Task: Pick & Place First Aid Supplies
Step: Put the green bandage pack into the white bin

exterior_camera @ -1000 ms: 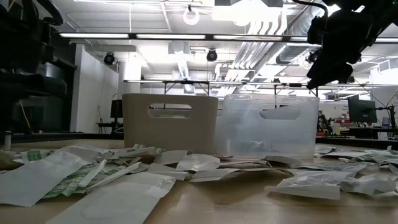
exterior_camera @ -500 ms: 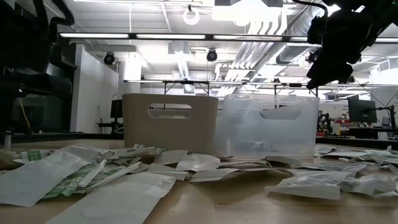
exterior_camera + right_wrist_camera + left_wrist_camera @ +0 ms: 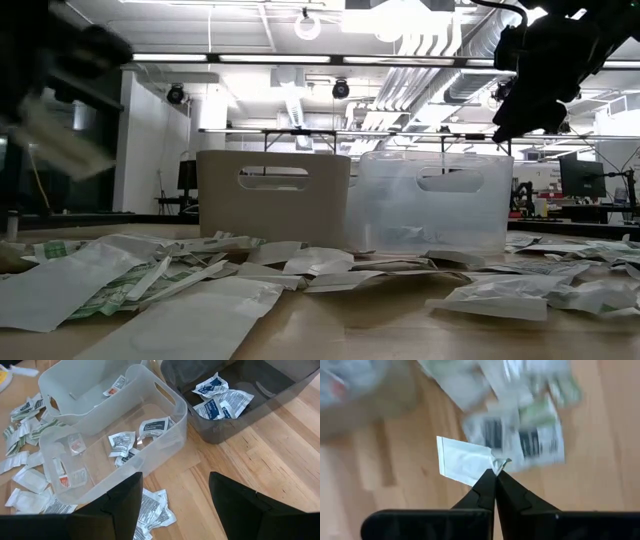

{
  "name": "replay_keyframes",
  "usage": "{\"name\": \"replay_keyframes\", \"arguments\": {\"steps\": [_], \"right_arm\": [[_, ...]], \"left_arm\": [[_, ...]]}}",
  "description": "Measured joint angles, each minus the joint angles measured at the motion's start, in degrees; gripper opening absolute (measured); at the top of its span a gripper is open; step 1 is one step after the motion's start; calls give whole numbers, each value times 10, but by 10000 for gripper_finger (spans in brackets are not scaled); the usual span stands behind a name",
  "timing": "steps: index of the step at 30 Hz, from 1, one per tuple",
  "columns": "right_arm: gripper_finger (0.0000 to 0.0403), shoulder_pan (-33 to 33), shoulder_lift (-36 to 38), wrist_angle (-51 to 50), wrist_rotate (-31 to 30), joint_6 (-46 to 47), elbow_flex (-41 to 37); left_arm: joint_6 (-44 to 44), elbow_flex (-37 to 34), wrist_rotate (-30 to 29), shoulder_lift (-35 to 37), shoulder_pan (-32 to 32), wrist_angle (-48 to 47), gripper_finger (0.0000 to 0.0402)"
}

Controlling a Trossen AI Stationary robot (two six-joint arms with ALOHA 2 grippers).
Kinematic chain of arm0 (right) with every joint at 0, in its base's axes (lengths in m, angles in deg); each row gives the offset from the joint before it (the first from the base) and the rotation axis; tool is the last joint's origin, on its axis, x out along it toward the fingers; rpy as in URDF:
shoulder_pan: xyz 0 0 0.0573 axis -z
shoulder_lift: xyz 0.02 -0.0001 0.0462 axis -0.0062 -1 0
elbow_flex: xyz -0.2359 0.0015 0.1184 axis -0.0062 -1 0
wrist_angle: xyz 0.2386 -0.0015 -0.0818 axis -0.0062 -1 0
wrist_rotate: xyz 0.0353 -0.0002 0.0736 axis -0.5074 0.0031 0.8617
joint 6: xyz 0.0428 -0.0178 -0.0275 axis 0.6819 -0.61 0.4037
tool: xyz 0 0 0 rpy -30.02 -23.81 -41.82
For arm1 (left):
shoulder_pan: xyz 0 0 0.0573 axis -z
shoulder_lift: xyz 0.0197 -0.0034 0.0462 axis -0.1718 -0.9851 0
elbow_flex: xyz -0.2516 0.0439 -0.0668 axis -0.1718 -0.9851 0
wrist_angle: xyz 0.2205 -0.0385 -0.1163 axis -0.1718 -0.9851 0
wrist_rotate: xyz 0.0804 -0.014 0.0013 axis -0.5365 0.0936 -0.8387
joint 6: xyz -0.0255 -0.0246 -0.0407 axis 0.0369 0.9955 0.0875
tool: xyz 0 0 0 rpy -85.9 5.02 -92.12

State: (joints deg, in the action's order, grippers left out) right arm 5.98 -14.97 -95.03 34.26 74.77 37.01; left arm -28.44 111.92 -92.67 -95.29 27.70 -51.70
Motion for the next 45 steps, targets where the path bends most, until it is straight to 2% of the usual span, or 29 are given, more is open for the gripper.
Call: {"name": "replay_keyframes", "arguments": {"steps": [7, 12, 19, 28, 36, 45], "right_arm": [[222, 0, 0, 6, -8, -1, 0], [222, 0, 0, 6, -15, -1, 0], [222, 0, 0, 6, -15, -1, 0], [222, 0, 0, 9, -15, -1, 0], [222, 0, 0, 12, -30, 4, 0], [222, 0, 0, 12, -30, 19, 0]], "left_arm": [[-7, 1, -92, 76, -47, 44, 0], [-64, 1, -100, 97, -108, 104, 0], [-170, 2, -32, 92, -211, 178, 0], [-237, 2, -2, 90, -351, 215, 0], [-304, 2, 69, 24, -468, 271, 0], [-312, 2, 70, -47, -550, 309, 0]]}}
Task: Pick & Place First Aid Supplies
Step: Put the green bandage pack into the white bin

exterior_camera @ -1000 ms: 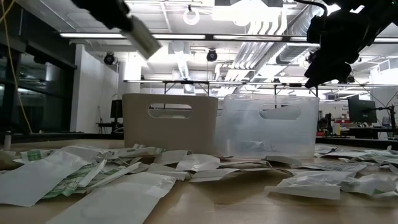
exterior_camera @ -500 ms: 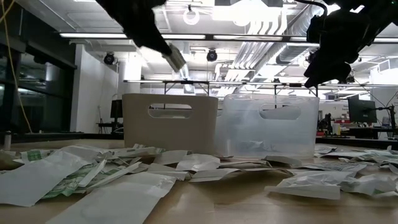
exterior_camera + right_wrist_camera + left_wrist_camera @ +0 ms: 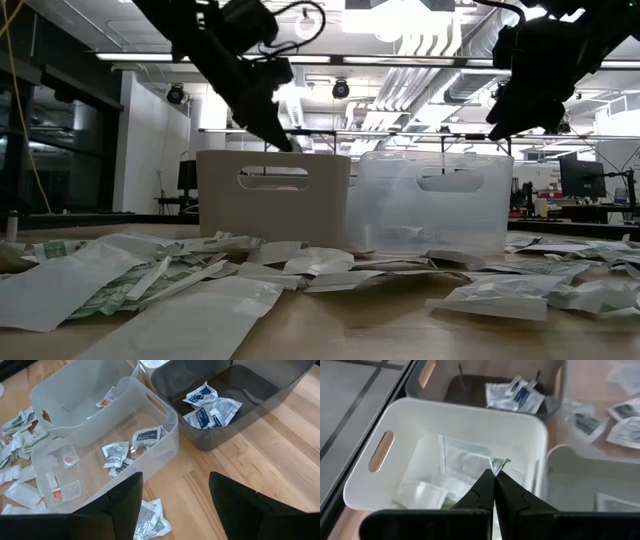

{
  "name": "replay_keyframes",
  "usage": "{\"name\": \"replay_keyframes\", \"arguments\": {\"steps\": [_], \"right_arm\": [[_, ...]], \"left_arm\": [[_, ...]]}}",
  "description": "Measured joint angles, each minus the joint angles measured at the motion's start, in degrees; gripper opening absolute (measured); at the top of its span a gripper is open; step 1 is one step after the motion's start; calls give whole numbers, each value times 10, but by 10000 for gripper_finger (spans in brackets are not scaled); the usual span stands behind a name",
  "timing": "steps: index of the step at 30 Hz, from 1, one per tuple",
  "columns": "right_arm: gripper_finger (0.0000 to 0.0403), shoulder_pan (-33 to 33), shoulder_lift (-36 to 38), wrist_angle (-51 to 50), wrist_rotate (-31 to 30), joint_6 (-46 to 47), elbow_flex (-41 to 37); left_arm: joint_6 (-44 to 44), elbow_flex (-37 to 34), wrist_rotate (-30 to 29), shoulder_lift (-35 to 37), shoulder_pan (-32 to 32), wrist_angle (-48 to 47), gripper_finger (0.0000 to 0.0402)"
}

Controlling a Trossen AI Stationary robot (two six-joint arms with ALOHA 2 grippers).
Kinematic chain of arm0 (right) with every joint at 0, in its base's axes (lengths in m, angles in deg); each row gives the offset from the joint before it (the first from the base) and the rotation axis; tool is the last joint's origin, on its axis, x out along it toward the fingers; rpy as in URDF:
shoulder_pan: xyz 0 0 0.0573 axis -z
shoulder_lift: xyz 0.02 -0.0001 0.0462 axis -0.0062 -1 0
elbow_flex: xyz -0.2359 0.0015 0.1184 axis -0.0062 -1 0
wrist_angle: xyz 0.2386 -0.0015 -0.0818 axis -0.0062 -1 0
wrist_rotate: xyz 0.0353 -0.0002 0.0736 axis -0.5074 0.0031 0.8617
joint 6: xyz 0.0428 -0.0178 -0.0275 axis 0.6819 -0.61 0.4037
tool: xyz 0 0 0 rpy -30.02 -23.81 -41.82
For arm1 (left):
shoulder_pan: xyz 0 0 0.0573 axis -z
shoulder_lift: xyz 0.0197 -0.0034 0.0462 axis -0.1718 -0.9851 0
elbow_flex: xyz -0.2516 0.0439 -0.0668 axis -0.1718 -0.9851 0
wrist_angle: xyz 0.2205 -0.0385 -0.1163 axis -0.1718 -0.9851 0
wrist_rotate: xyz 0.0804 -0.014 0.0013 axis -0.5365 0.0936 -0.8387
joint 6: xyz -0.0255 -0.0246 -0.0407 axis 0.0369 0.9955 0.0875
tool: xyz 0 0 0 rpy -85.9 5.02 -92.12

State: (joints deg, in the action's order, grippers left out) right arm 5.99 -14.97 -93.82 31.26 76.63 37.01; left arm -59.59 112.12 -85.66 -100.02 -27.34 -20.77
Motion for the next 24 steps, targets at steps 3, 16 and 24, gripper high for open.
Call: {"name": "replay_keyframes", "arguments": {"steps": [3, 16, 24], "right_arm": [[222, 0, 0, 0, 0, 0, 0], [222, 0, 0, 1, -14, 0, 0], [222, 0, 0, 1, -26, 1, 0]], "left_arm": [[-18, 0, 0, -11, -16, 1, 0], [-101, 0, 16, -20, -48, 26, 46], [-120, 0, 17, -20, -48, 25, 109]]}}
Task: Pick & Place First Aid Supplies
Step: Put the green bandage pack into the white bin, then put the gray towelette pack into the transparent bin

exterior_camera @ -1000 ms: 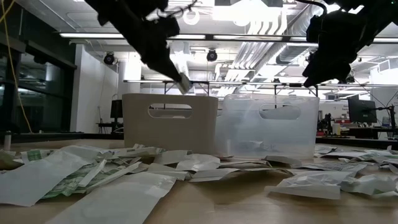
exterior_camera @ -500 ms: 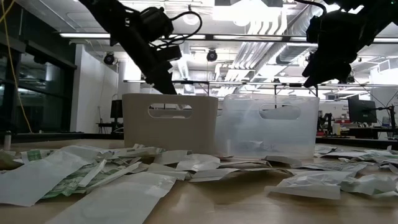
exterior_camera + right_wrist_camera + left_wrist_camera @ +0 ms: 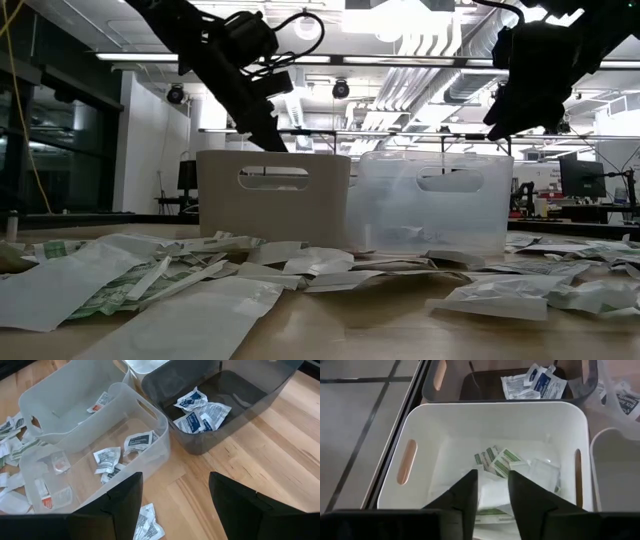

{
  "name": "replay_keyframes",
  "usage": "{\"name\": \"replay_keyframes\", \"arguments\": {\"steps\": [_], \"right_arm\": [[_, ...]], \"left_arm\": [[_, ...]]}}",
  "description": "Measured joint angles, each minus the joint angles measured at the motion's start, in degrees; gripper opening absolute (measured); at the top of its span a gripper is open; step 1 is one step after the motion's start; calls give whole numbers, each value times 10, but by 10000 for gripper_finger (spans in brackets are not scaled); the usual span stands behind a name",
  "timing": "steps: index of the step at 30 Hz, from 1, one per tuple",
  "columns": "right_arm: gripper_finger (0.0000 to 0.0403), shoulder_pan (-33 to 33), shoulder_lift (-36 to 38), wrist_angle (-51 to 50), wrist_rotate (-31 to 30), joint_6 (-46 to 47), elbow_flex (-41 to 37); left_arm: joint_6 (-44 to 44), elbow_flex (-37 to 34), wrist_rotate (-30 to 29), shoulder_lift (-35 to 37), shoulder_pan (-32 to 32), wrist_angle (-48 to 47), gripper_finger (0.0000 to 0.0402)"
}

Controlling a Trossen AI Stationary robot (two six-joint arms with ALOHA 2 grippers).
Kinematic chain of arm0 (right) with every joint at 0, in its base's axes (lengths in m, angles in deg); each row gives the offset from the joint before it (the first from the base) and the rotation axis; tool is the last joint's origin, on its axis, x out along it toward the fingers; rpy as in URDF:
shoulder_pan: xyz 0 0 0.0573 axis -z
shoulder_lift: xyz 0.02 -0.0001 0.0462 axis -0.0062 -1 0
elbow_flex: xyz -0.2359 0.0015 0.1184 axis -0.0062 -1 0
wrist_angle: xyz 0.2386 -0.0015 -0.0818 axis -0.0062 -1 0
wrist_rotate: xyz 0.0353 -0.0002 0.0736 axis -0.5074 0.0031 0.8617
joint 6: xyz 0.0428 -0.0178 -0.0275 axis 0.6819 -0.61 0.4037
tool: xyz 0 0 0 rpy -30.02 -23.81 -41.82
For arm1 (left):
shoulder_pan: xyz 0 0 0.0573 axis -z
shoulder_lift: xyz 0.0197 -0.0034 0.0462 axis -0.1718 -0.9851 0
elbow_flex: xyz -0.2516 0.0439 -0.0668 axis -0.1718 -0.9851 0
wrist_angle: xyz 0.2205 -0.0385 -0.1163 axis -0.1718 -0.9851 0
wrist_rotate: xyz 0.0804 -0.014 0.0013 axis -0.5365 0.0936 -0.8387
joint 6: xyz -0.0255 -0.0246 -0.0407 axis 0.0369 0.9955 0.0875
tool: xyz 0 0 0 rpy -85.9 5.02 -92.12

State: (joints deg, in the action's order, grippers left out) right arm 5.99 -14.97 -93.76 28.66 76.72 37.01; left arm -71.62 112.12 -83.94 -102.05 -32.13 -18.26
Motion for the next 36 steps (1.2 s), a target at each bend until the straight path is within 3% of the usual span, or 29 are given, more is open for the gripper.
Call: {"name": "replay_keyframes", "arguments": {"steps": [4, 10, 17, 29, 36], "right_arm": [[222, 0, 0, 0, 2, 2, 0], [222, 0, 0, 0, 16, 1, 0], [222, 0, 0, 1, 54, -35, 0], [222, 0, 0, 0, 80, -56, 0], [222, 0, 0, 1, 80, -57, 0]], "left_arm": [[0, 0, 12, 0, 1, 0, 131], [6, 0, 98, 13, 1, -15, 142], [23, 0, 121, 60, 30, -143, 142], [145, 0, 128, 108, 225, -302, 143], [210, 0, 69, 102, 366, -310, 143]]}}
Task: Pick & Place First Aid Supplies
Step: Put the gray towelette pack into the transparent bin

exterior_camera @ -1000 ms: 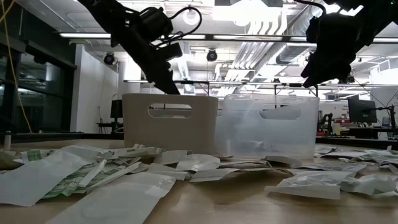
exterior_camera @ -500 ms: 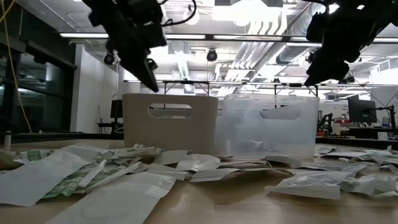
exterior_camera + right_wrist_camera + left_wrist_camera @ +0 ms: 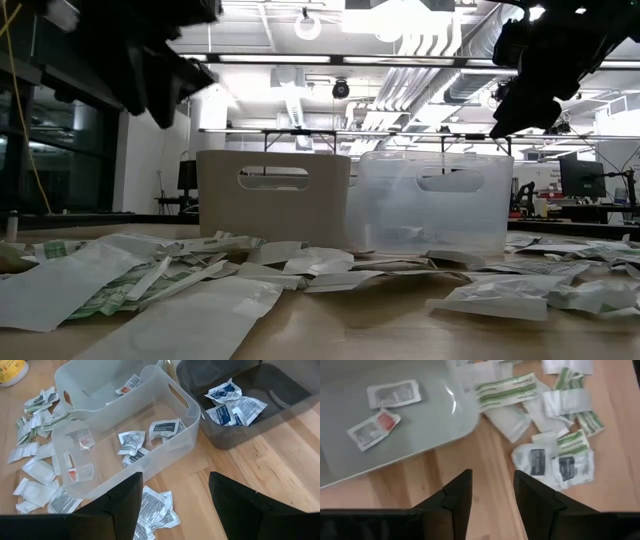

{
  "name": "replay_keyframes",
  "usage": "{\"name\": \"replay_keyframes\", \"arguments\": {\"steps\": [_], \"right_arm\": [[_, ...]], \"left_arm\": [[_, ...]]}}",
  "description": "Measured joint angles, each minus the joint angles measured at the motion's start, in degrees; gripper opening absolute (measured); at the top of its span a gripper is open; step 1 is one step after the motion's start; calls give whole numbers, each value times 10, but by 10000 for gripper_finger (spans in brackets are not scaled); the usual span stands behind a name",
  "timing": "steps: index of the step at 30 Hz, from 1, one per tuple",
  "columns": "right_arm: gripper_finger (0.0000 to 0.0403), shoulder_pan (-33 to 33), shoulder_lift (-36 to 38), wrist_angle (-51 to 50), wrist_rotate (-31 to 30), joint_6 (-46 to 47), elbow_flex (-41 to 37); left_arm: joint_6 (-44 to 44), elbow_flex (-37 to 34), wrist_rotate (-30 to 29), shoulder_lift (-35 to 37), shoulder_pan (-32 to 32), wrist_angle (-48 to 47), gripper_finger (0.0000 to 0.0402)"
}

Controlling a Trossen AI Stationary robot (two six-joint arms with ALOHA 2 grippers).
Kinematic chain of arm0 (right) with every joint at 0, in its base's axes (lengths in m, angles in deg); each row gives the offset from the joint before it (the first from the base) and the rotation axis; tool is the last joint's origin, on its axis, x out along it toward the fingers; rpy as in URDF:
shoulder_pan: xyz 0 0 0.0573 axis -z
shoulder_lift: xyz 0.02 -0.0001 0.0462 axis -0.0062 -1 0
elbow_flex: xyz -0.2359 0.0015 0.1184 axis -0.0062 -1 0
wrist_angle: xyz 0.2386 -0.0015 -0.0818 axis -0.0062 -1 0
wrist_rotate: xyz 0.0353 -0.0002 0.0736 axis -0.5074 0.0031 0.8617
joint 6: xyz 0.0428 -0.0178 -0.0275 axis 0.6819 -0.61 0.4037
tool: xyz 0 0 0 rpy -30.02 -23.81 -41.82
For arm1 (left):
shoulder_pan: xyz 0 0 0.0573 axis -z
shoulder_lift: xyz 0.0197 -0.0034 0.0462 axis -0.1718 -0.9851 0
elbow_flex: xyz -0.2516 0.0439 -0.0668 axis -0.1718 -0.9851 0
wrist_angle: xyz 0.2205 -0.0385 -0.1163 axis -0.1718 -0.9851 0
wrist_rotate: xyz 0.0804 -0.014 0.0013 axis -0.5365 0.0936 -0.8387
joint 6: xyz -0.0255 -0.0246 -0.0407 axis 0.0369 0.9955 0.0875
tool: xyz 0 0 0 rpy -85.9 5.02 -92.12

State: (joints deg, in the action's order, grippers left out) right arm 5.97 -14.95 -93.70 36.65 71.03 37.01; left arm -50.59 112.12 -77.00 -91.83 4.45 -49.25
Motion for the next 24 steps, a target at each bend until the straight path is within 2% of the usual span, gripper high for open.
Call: {"name": "replay_keyframes", "arguments": {"steps": [4, 11, 19, 24], "right_arm": [[222, 0, 0, 0, 0, -8, 0], [222, 0, 0, 3, -2, -9, 0], [222, 0, -1, 4, 0, -9, 0], [222, 0, -1, 6, 0, -9, 0]], "left_arm": [[24, 0, -55, -9, 57, 12, 143], [-9, 0, -102, -46, 116, 50, 143], [-60, 1, -83, -107, 115, 110, 143], [-72, 0, -56, -138, 115, 110, 143]]}}
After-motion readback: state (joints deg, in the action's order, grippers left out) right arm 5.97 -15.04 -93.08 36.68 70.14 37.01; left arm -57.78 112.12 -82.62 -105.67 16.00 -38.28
